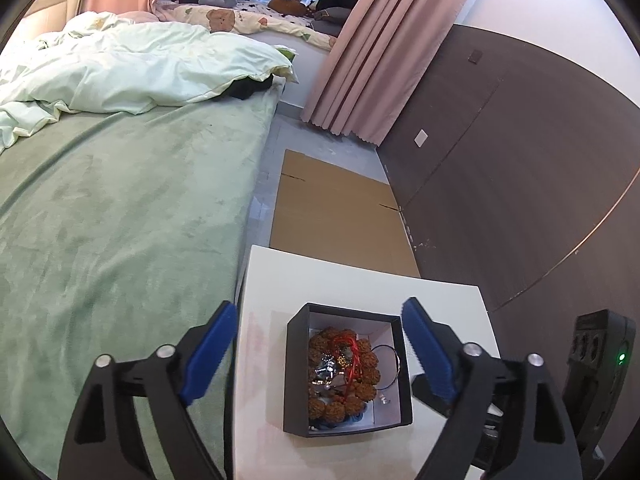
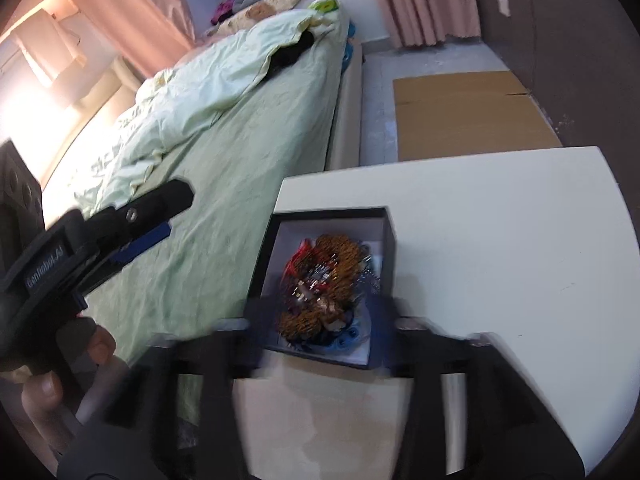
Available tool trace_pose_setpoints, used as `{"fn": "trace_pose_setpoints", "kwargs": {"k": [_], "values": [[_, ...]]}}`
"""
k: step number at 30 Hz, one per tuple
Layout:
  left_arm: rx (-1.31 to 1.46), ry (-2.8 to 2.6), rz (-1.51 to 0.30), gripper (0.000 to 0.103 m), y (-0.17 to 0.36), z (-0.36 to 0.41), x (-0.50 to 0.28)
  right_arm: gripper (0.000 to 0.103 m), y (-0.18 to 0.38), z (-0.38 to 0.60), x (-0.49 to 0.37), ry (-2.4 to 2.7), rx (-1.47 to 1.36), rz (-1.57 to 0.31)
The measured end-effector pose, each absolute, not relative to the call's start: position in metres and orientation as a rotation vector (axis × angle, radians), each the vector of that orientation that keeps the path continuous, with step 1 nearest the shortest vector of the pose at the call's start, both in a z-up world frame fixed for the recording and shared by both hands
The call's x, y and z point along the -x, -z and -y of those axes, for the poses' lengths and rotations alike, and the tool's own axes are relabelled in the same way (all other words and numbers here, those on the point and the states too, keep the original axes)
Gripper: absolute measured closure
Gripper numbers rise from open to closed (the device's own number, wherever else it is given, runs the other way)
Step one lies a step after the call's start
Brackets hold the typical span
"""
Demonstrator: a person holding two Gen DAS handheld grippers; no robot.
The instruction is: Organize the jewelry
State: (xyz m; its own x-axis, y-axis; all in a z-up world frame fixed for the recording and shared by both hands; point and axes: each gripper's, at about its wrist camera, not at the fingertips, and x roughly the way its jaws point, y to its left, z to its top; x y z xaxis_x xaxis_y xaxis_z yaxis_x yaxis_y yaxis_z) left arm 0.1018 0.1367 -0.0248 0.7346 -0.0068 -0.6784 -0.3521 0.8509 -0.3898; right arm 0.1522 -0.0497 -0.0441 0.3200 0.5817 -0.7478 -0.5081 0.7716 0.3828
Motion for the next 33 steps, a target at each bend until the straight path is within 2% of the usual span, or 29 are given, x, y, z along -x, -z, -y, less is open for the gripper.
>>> {"fn": "trace_pose_setpoints", "kwargs": {"k": [5,9,20,33], "values": [[0.507,-0.216,-0.71,0.009,0.016,-0.132,-0.094,0.026,0.031,0.075,-0.154,-0.696,-0.109,-0.986],[0.495,-0.208,-0.719,0.009,0.01,-0.125,-0.087,0.026,0.024,0.095,-0.154,-0.665,-0.113,-0.977],[0.337,-0.208,-0.713,0.008,0.0,-0.083,-0.054,0.009,-0.004,0.147,-0.127,-0.658,-0.087,-0.904],[0.207,-0.191,-0.659,0.008,-0.021,-0.041,-0.019,0.006,-0.023,0.172,-0.096,-0.652,-0.055,-0.853]]}}
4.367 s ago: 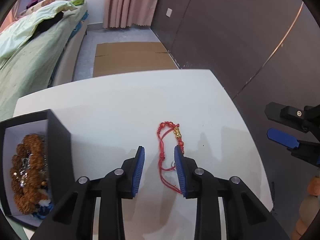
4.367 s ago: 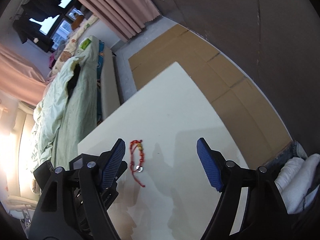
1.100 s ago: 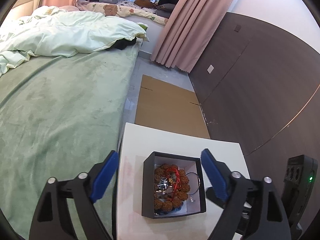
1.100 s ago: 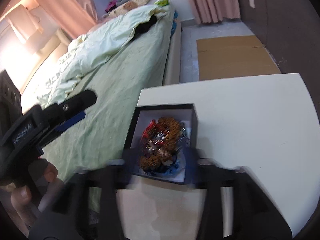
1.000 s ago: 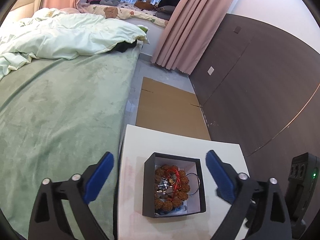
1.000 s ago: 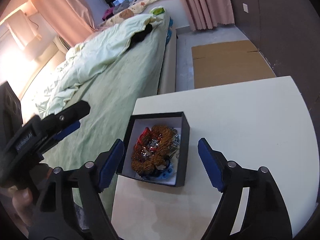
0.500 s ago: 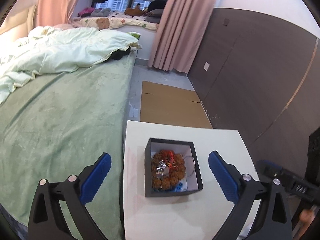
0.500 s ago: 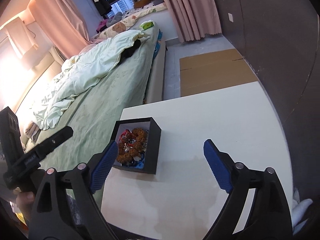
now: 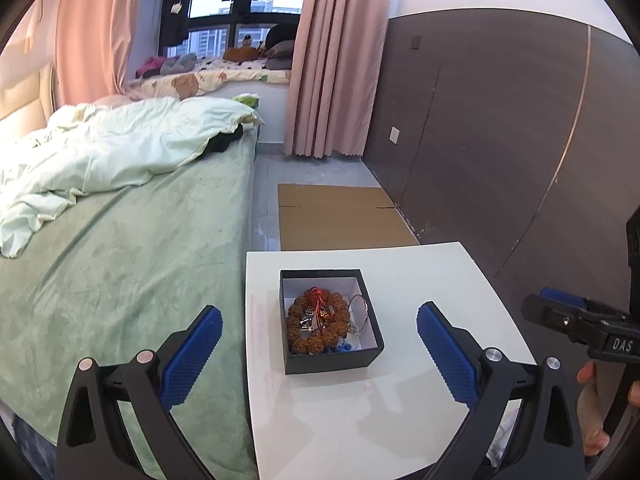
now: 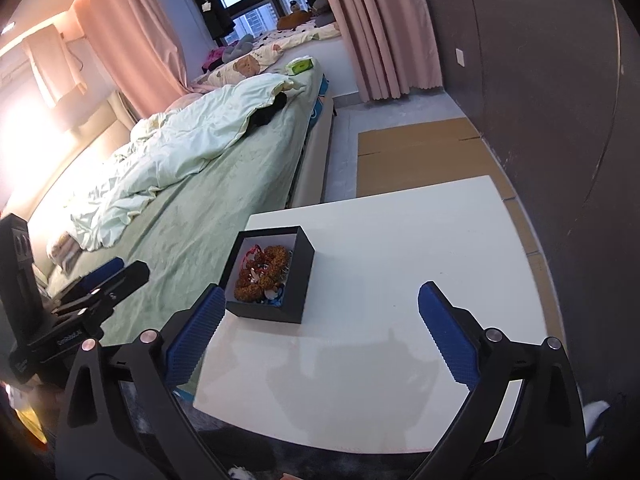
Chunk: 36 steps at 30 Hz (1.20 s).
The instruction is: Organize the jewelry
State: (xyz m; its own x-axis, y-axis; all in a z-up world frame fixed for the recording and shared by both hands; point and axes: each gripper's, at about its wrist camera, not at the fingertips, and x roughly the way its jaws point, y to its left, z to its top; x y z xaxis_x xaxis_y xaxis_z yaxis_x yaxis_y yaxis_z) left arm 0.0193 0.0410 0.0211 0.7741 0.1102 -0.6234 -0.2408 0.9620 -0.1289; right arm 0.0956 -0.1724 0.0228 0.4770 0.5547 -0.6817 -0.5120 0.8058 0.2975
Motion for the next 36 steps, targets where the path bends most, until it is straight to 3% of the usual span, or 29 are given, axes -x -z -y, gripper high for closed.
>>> {"fn": "trace_pose_setpoints", "kwargs": {"k": [36], "values": [[0.173,-0.204,-0.569,0.008,-0.032,-0.032,0.01,0.006,-0.029,0.186,-0.062,-0.687,-0.068,-0.763]]}}
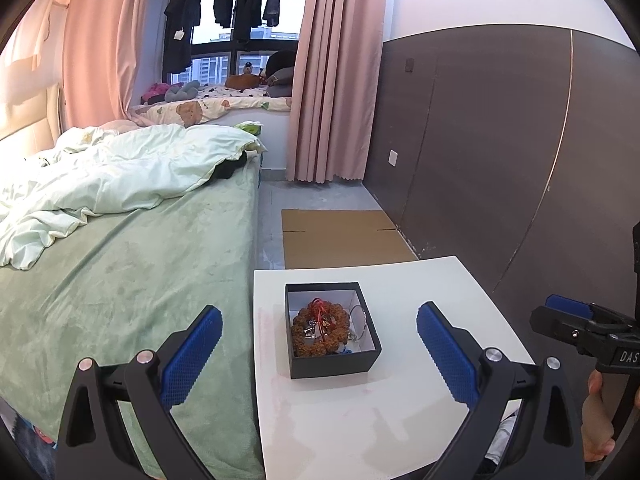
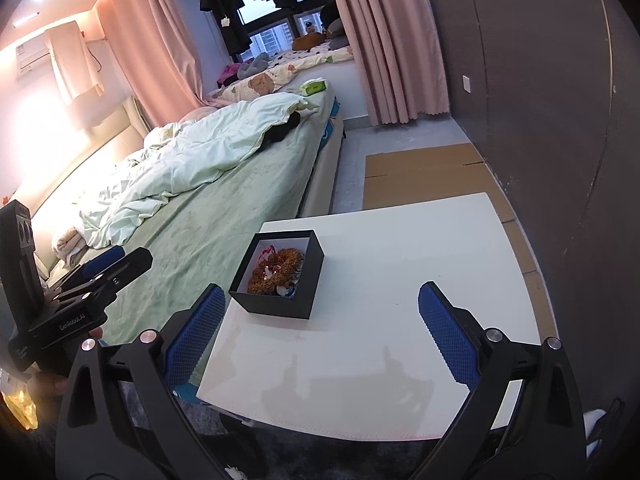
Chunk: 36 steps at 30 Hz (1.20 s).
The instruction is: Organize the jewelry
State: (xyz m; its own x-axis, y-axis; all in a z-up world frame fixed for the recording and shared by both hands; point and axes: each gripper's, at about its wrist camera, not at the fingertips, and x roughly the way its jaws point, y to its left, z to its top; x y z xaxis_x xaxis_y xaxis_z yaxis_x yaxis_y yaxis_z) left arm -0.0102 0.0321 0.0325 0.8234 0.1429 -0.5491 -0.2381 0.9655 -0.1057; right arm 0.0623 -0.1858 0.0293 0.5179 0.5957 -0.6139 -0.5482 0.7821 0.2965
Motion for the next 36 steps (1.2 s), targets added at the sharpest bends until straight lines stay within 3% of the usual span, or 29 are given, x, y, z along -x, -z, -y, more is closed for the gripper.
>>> {"fn": "trace_pose_setpoints", "kwargs": {"k": [36], "values": [[0.202,-0.192,-0.586,0.008,-0.0314,-0.0338,0.0171,0.006,-0.0258,0.185,-0.0565,-0.673,-0.071,-0.768]]}}
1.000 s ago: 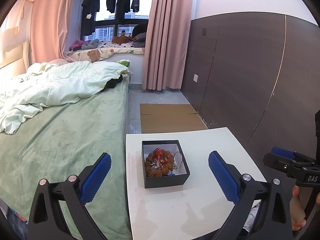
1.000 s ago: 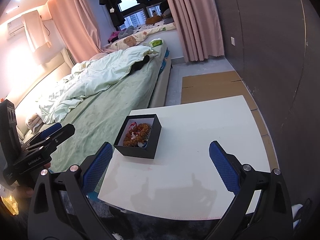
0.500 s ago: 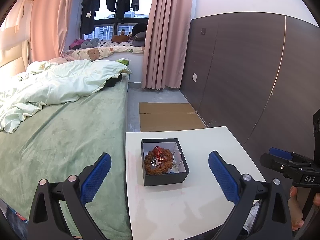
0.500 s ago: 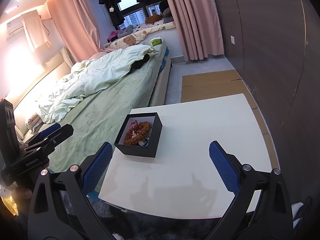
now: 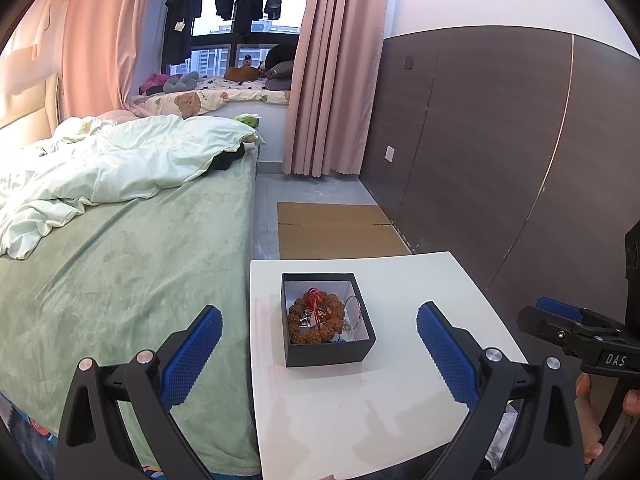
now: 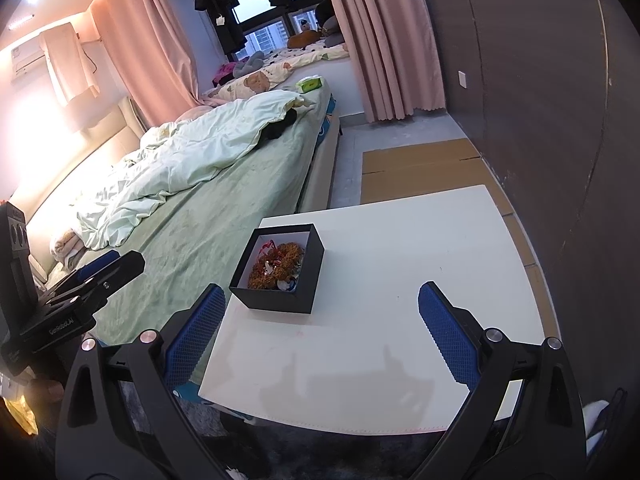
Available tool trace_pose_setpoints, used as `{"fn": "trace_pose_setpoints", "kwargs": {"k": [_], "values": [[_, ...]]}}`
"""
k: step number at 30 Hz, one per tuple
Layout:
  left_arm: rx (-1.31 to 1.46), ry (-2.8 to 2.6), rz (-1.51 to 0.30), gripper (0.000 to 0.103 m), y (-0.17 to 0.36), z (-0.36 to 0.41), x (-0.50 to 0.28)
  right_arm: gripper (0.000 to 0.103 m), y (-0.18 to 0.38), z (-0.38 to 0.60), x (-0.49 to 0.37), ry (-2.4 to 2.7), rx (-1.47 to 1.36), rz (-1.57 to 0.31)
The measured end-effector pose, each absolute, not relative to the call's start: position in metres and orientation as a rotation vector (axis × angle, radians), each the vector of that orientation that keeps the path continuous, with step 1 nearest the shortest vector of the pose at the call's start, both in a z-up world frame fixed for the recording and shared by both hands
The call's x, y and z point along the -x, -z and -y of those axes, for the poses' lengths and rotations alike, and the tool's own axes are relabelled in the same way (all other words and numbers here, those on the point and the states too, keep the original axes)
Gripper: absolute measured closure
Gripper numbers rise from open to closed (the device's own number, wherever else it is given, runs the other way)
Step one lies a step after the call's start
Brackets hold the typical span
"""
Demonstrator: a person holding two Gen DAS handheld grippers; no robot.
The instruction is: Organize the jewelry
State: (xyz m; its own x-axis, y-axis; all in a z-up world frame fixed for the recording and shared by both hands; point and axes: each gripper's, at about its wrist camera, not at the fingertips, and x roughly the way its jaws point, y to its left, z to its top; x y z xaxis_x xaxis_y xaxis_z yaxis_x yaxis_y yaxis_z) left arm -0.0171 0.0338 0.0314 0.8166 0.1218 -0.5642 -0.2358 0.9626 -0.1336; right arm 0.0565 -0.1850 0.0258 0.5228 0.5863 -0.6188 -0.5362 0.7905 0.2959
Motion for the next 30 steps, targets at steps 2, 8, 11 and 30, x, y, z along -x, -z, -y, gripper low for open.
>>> {"fn": "trace_pose_setpoints", "kwargs": {"k": [2,8,11,30], "values": [[0.2,-0.192,-0.585,0.008,-0.032,-0.034,0.017,0.006,-0.026,0.185,-0.057,-0.672,-0.072,-0.769],[0.192,-0.19,-0.579,0.008,-0.031,-0.032,0.018,0.006,-0.024,0.185,-0.056,-0.667,-0.066,-0.771],[0.187,-0.19,-0.573,0.008,-0.031,-0.03,0.019,0.006,-0.024,0.186,-0.056,-0.665,-0.066,-0.772],[0.196,-0.18,-0.582,0.008,-0.029,-0.031,0.015,0.006,-0.009,0.177,-0.06,-0.643,-0.081,-0.784]]}}
